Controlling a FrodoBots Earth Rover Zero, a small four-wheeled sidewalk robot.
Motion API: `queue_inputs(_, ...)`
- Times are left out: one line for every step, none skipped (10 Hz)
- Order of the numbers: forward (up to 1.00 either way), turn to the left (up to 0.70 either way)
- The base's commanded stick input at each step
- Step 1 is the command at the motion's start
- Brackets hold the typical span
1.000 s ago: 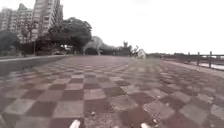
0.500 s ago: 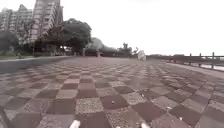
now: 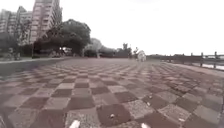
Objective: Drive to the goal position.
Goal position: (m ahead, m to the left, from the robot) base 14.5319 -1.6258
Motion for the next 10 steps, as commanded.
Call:
queue_inputs(0.70,0.00)
queue_inputs(0.70,0.00)
queue_inputs(0.70,0.00)
queue_inputs(0.70,0.00)
queue_inputs(0.70,0.00)
queue_inputs(0.70,0.00)
queue_inputs(0.70,0.00)
queue_inputs(0.70,0.00)
queue_inputs(0.70,0.00)
queue_inputs(0.70,0.00)
